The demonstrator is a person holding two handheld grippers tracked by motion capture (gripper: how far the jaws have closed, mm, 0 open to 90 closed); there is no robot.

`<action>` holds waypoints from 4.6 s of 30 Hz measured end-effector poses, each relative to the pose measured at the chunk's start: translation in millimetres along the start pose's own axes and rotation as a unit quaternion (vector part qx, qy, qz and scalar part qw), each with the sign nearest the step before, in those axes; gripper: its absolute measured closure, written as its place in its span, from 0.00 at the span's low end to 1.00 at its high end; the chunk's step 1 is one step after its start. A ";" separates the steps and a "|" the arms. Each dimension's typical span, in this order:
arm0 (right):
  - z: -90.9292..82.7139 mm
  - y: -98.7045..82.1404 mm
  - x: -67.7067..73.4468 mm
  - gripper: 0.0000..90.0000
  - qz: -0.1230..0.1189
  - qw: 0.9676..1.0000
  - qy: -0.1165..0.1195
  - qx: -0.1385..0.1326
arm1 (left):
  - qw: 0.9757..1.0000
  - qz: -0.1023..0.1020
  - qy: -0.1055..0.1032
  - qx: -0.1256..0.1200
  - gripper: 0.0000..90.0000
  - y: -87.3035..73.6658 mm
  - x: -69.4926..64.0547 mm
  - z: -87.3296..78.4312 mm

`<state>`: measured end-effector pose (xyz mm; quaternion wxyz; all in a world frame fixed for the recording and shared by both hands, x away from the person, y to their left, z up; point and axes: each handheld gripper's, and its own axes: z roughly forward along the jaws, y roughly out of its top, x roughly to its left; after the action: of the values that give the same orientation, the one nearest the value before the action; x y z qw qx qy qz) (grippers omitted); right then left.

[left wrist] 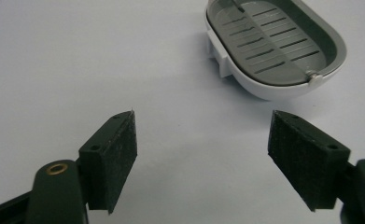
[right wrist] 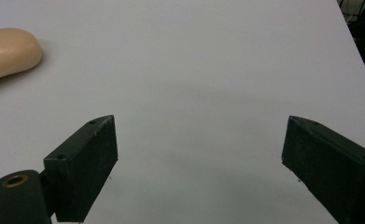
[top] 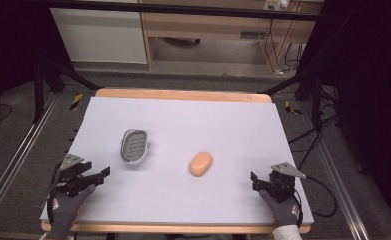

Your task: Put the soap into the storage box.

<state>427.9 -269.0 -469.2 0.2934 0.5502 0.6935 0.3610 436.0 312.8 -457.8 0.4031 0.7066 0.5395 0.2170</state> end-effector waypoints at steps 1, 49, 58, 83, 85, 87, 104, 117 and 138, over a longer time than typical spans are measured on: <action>0.4 -0.8 -0.4 0.12 -0.002 1.000 -0.002 0.001 | 1.000 0.000 -0.001 -0.002 0.27 0.4 -1.5 -0.7; -0.3 2.0 3.5 0.09 0.003 1.000 0.000 0.008 | 0.995 0.067 -0.066 -0.029 0.32 30.7 -82.2 -1.5; -0.8 2.9 4.3 0.09 0.006 1.000 -0.001 0.009 | 0.993 0.079 -0.080 -0.040 0.32 48.6 -96.8 0.4; -0.2 4.4 4.0 0.08 0.004 1.000 -0.001 0.010 | 0.987 0.116 -0.109 -0.033 0.31 77.6 -152.8 30.7; 0.0 4.5 3.9 0.08 0.004 1.000 -0.001 0.012 | 0.986 0.121 -0.111 -0.030 0.31 79.1 -157.2 33.2; 0.0 4.6 4.4 0.08 0.006 1.000 0.001 0.011 | 0.985 0.125 -0.112 -0.030 0.31 80.1 -161.4 36.0; 0.7 4.8 4.7 0.08 0.007 1.000 0.003 0.015 | 0.983 0.133 -0.124 -0.012 0.30 83.4 -184.1 59.5; 1.5 4.8 4.6 0.08 0.007 1.000 0.003 0.016 | 0.981 0.145 -0.128 0.002 0.29 83.9 -201.5 76.9; 2.4 4.5 4.3 0.08 0.009 1.000 0.002 0.018 | 0.977 0.166 -0.128 0.031 0.28 80.1 -223.6 105.4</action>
<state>431.3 -263.7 -466.9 0.2783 0.5609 0.6955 0.3525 488.9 60.4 -425.9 0.4048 0.8206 0.3650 0.1717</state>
